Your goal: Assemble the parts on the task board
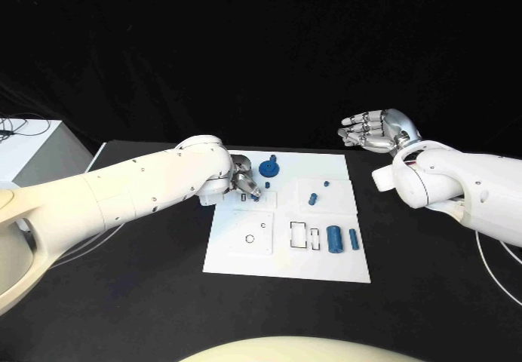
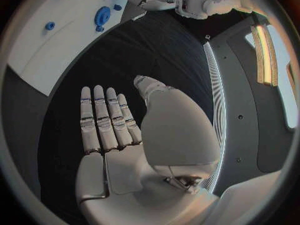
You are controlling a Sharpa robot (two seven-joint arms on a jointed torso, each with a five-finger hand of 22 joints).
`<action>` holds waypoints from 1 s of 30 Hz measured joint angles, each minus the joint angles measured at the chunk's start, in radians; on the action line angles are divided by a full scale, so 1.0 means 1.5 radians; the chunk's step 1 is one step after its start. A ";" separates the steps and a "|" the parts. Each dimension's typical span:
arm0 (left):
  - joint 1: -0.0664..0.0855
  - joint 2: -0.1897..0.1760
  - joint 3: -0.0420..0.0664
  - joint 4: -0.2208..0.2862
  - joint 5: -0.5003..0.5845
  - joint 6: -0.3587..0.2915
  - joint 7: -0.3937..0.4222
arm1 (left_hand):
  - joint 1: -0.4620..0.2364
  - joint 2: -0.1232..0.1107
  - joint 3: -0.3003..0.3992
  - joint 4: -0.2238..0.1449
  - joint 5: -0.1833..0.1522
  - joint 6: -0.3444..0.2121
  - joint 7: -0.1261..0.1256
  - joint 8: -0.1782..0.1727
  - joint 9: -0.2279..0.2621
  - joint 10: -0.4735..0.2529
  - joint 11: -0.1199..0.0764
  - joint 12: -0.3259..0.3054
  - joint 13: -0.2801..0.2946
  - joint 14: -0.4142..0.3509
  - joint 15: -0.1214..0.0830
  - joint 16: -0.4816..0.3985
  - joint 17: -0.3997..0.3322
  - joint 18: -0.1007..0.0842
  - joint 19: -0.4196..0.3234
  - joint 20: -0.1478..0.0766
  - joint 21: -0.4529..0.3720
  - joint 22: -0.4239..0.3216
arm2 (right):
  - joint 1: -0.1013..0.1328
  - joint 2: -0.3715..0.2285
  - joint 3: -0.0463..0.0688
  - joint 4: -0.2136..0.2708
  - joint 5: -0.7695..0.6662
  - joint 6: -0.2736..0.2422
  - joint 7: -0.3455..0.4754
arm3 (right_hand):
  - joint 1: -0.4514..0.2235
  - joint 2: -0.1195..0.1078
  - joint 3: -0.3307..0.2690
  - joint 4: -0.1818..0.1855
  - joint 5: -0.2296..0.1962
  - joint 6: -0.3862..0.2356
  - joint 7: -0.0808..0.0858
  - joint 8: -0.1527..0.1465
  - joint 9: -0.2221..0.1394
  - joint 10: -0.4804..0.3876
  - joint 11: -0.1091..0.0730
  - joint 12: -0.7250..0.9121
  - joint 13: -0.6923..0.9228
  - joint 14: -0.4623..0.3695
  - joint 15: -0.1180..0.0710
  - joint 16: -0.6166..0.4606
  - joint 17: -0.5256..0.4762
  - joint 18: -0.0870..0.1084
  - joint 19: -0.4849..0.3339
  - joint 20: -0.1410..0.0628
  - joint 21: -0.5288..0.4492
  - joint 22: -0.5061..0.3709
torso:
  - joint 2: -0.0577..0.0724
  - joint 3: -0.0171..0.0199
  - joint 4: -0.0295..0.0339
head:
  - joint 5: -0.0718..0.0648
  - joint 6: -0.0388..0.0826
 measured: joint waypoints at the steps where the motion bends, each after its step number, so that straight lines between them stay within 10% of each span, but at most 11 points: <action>1: 0.000 0.000 0.000 0.001 0.000 0.000 0.000 | 0.000 0.000 0.000 0.000 0.000 0.000 0.000 0.000 0.000 0.000 0.000 0.000 0.000 0.000 0.000 0.000 0.000 0.000 0.000 0.000 0.000 0.000 | 0.000 0.000 0.000 0.000 0.000 0.000 0.000 | 0.000 0.000 0.000 0.000 0.000 0.000 0.000 0.000 0.000 0.000 0.000 0.000 0.000 0.000 0.000 0.000 0.000 0.000 0.000 0.000 0.000 0.000 | 0.000 0.0001 -0.0003 | 0.000 0.000; 30: 0.000 -0.003 0.001 0.002 -0.001 0.016 0.001 | 0.000 0.000 -0.002 -0.002 0.000 0.000 0.000 -0.004 0.000 0.002 -0.002 0.000 0.000 0.000 0.000 0.000 0.000 0.000 0.002 -0.002 0.000 0.000 | -0.005 0.002 0.000 -0.004 0.000 0.000 0.003 | 0.000 0.000 0.000 0.000 0.000 0.000 0.000 -0.003 -0.001 0.002 0.002 -0.005 0.000 0.000 0.000 -0.003 -0.005 0.000 -0.005 0.000 0.000 -0.006 | 0.001 0.0001 -0.0012 | 0.001 -0.003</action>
